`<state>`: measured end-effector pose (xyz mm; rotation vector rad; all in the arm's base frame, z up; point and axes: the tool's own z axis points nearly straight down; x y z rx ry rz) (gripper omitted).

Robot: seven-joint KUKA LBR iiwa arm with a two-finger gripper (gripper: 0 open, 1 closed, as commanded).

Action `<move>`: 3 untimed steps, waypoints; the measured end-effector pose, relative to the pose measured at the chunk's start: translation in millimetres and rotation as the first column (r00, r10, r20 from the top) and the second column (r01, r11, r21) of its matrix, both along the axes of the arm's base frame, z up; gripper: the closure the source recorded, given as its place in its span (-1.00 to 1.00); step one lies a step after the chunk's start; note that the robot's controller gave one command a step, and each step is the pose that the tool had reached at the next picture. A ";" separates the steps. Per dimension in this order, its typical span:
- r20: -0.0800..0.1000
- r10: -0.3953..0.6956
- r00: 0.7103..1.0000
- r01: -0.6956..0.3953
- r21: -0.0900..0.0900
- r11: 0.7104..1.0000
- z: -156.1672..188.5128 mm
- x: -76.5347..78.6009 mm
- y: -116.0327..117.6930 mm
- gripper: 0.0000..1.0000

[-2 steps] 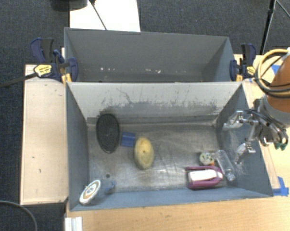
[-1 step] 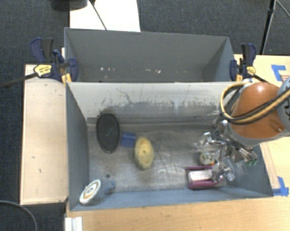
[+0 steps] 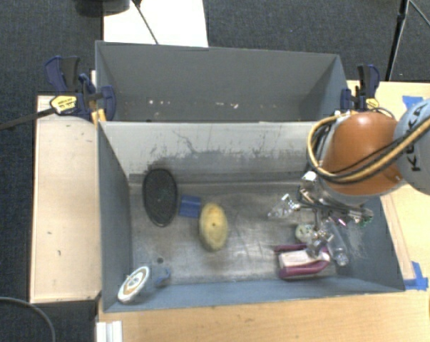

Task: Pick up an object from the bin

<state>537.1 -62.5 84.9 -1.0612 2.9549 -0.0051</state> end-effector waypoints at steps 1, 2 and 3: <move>-0.019 0.248 0.969 -0.248 -0.009 0.969 -2.0 47.7 35.8 -1.00; 0.007 0.077 0.997 -0.077 0.001 0.997 63.5 45.3 -5.1 -1.00; 0.009 0.277 0.961 -0.277 -0.001 0.961 3.2 18.0 -15.8 -1.00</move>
Offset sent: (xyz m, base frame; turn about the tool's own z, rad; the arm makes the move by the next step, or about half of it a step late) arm 0.0439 0.0406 -0.0135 -0.2521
